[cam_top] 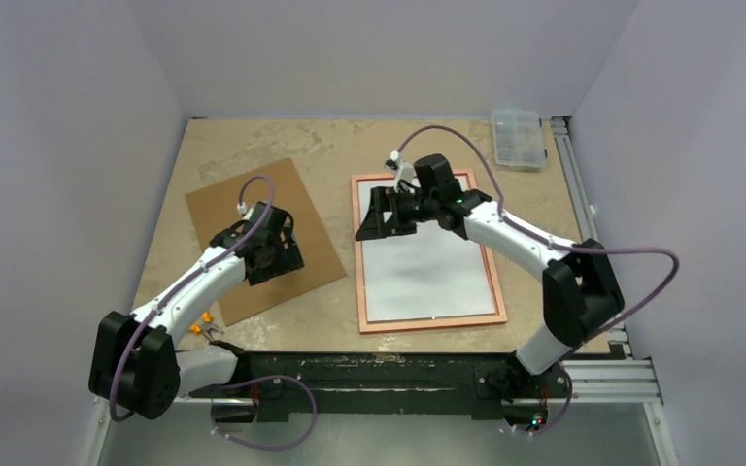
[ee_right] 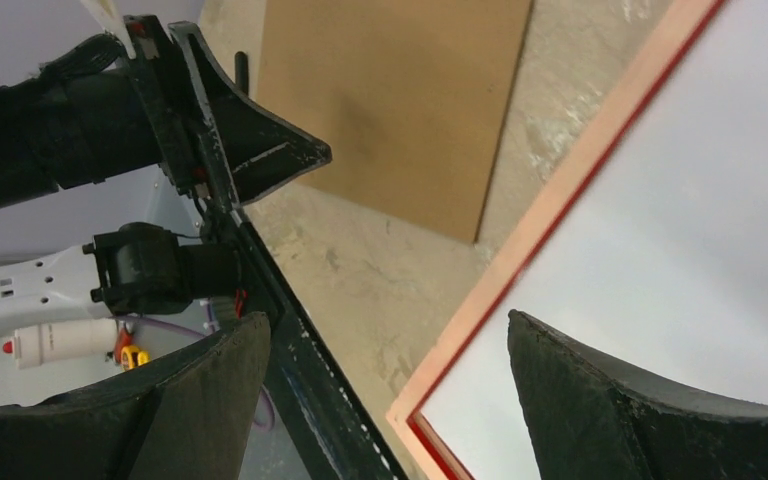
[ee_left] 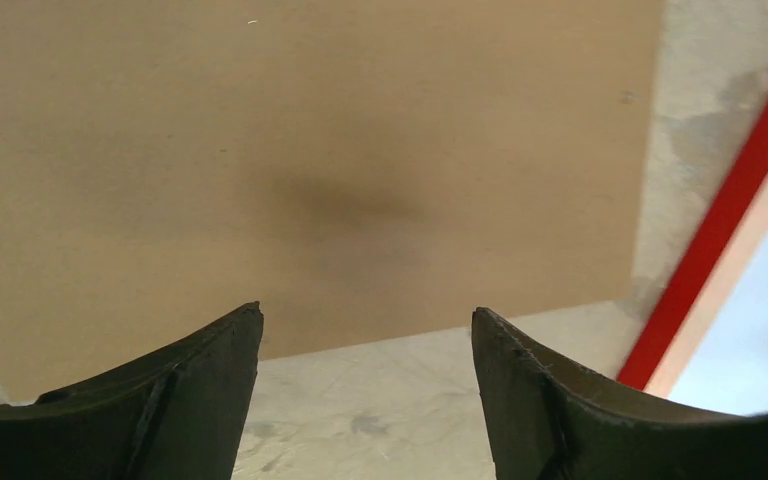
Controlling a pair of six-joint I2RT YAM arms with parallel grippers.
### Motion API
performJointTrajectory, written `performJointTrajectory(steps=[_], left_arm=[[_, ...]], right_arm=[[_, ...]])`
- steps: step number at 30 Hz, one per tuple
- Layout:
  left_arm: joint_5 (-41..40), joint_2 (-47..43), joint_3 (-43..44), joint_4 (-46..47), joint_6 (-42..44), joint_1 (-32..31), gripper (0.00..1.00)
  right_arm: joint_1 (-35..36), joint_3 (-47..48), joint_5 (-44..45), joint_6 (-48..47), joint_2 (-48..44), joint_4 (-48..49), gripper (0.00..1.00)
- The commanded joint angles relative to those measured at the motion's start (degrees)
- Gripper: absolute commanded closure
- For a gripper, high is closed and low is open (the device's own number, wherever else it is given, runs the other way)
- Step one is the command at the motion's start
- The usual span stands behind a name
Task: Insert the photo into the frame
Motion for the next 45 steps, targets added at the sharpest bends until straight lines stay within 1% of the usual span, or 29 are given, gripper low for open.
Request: performJointTrajectory(steps=[1,3,5,7,10,12,13,15,18,22,25,33,36,38,39,41,43,45], left_arm=[[4.63,-3.41,-3.81,1.25,-1.15,7.16,0.26],[7.06,-5.48,-5.75,2.19,-1.27,11.13,0.26],[9.79,-7.53,-7.28,2.87,-1.52,16.07,0.20],[10.49,-8.96,-7.17,2.31,-1.60,19.41,0.15],[7.90,-9.75,-4.89,-0.57,-1.87,22.24,0.09],[4.67,-9.27,-2.46,-2.59,-1.96,23.31,0.08],[3.24,-8.77,-1.34,-3.34,-1.86,24.73,0.07],[-0.34,-7.09,1.33,-5.00,-1.47,27.43,0.02],[-3.40,-3.41,5.14,-6.84,-0.24,32.40,0.00],[1.26,1.68,6.46,-3.51,2.33,40.16,0.00],[4.70,7.25,8.16,-0.69,3.59,44.24,0.00],[6.90,23.23,18.90,-0.75,5.46,46.51,0.01],[9.64,29.04,22.11,-1.73,6.06,46.78,0.02],[13.25,32.62,23.81,-2.52,6.25,46.82,0.04],[14.58,33.78,24.69,-3.08,6.57,46.82,0.06],[16.77,33.99,24.87,-2.21,6.92,46.73,0.06],[19.52,34.57,25.75,-2.90,7.41,46.66,0.06],[20.65,35.59,27.13,-4.14,8.48,46.42,0.07]], right_arm=[[4.33,8.71,2.83,-0.79,6.68,-1.12,0.12],[6.00,13.10,4.08,-0.91,10.80,-2.24,0.12],[7.48,18.02,5.47,-1.62,14.96,-4.42,0.12],[8.71,22.95,7.67,-2.09,19.00,-6.65,0.12],[10.02,28.71,11.83,-2.77,24.33,-9.85,0.12],[10.63,32.08,13.95,-3.04,27.32,-11.26,0.12],[11.01,33.55,15.27,-3.13,28.86,-12.08,0.12],[11.63,37.39,18.94,-3.56,32.62,-14.89,0.12],[12.20,42.66,23.50,-4.13,37.33,-19.42,0.12],[12.21,44.45,24.00,-3.77,40.77,-20.24,0.12],[12.26,44.08,23.04,-2.92,42.12,-19.20,0.13],[12.30,45.09,19.54,0.17,45.37,-17.02,0.14],[12.30,44.68,16.94,1.54,46.12,-15.24,0.14],[12.35,44.73,15.43,2.30,46.51,-14.55,0.15],[12.35,44.75,14.73,2.68,46.77,-14.22,0.15],[12.32,44.64,13.20,3.45,46.99,-13.26,0.15],[12.39,44.58,11.35,4.31,47.34,-12.07,0.15],[12.43,44.67,9.46,5.53,47.64,-10.81,0.16]])
